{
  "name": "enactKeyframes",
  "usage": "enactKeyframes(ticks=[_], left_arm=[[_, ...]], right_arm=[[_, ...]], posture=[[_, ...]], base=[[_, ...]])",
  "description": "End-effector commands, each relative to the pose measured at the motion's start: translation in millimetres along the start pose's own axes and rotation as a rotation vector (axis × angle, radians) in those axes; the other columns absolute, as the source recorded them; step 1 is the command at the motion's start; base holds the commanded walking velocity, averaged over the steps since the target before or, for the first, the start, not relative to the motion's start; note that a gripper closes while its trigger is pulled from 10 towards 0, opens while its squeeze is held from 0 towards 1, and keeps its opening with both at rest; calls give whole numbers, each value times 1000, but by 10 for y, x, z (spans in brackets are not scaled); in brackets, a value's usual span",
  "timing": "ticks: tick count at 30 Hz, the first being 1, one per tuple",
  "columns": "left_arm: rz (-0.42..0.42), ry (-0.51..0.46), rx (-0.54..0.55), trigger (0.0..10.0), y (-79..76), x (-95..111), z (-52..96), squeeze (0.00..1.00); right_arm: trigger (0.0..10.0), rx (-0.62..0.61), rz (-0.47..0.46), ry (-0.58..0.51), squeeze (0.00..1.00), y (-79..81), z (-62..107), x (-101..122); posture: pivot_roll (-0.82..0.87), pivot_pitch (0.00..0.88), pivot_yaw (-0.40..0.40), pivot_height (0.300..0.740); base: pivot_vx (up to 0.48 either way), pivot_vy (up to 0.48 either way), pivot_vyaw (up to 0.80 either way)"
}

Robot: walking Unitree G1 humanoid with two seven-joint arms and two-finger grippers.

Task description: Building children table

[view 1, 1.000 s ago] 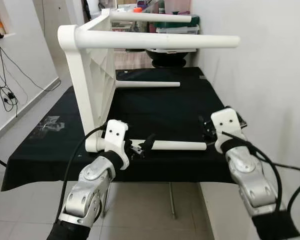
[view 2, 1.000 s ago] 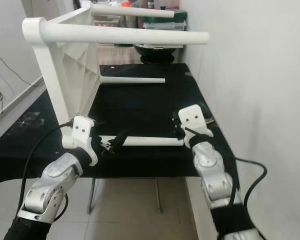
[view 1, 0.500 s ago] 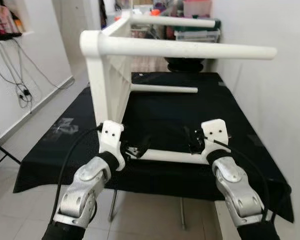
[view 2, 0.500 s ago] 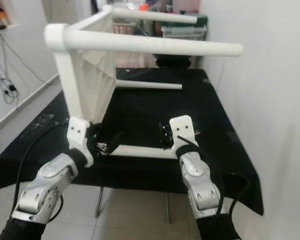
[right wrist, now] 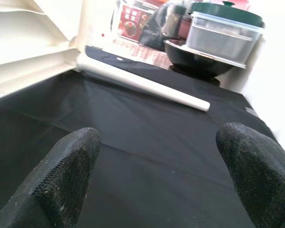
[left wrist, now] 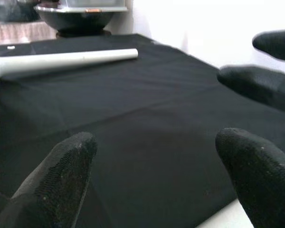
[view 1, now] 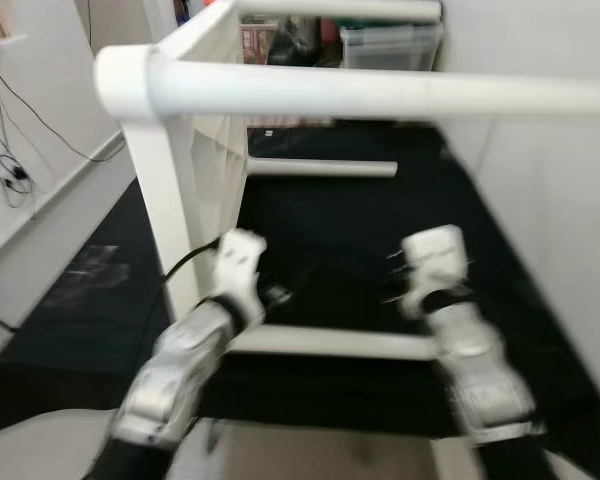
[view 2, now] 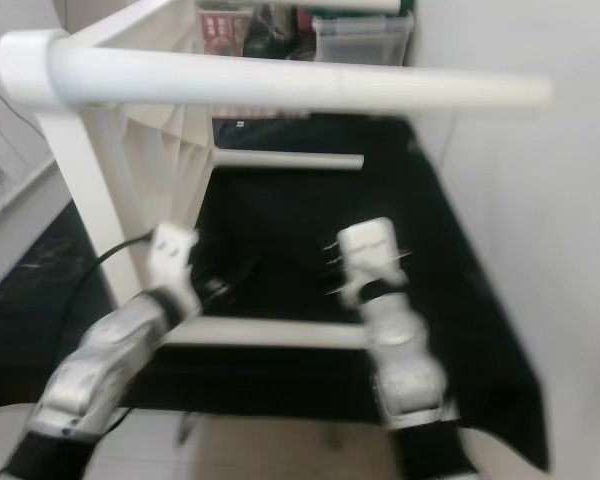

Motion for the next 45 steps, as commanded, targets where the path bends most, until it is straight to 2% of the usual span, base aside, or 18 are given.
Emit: enactKeyframes(ticks=[1,6,7,13,15,18,23,27,32,34,35,36,39,41,42,43,44,45], left_arm=[[-20,20,-4,10000,-35,-45,2,0],[-41,41,67,10000,17,-93,12,0],[-47,48,124,0,75,-109,35,0],[-52,65,179,0,114,-123,108,0],[5,47,324,0,331,-131,220,0],[18,45,348,0,363,-135,242,0],[124,-33,317,0,368,-46,238,0],[153,-45,328,0,421,-26,238,0],[173,-40,339,0,472,-18,236,0],[173,-34,341,0,474,-23,236,0],[178,-31,337,0,470,-24,238,0],[178,-31,337,0,470,-24,238,0],[189,-30,331,0,481,-26,238,0],[192,-26,333,0,496,-31,236,0],[192,-20,337,6706,502,-38,234,0],[192,-20,337,6706,502,-38,234,0],[189,-16,340,10000,504,-41,231,0],[188,-15,343,10000,509,-34,228,0]], right_arm=[[10000,-1,4,16,0,-13,21,-51],[10000,16,33,5,0,-22,28,-34],[10000,21,52,-1,0,-49,27,-24],[10000,23,86,-16,0,-149,13,19],[10000,58,213,-107,0,-361,28,255],[10000,70,239,-125,0,-395,38,305],[10000,320,414,-250,0,-440,375,653],[10000,380,453,-282,0,-460,536,789],[10000,473,583,-260,0,-489,768,827],[10000,429,645,-261,0,-596,800,889],[10000,317,711,-283,0,-768,788,1020],[10000,317,711,-283,0,-768,788,1020],[10000,25,845,-356,0,-1129,836,1393],[10000,-116,933,-385,0,-1211,926,1540],[10000,-130,948,-391,0,-1169,959,1544],[10000,-130,948,-391,0,-1169,959,1544],[10000,-133,959,-388,0,-1126,979,1514],[10000,-121,960,-383,0,-1026,1002,1439]], posture=[[-84,16,1,740],[-84,16,2,740],[-84,18,6,740],[-84,18,8,740],[-91,17,15,740],[-91,17,15,740],[-122,14,15,740],[-137,13,21,740],[-149,15,35,740],[-154,20,41,740],[-162,23,47,740],[-162,23,47,740],[-181,24,55,740],[-182,26,56,740],[-189,27,57,740],[-189,27,57,740],[-191,27,55,740],[-193,27,54,740]], base=[[0,0,0],[0,0,0],[0,0,0],[0,0,0],[0,0,0],[0,0,0],[0,0,0],[0,0,0],[0,0,0],[0,0,0],[0,0,0],[0,0,0],[0,0,0],[0,0,0],[0,0,0],[0,0,0],[0,0,0],[0,0,0]])
Point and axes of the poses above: a point about 5 cm out from each wrist's last joint towards the gripper, its own z axis pointing back from the gripper into the wrist, its own x axis along the axis of the wrist's last joint, y = z × x, the point moved 5 cm from there along -z, pointing out of the wrist towards the gripper, and after that the axes turned 12 degrees about z, right-handed, at the moved point
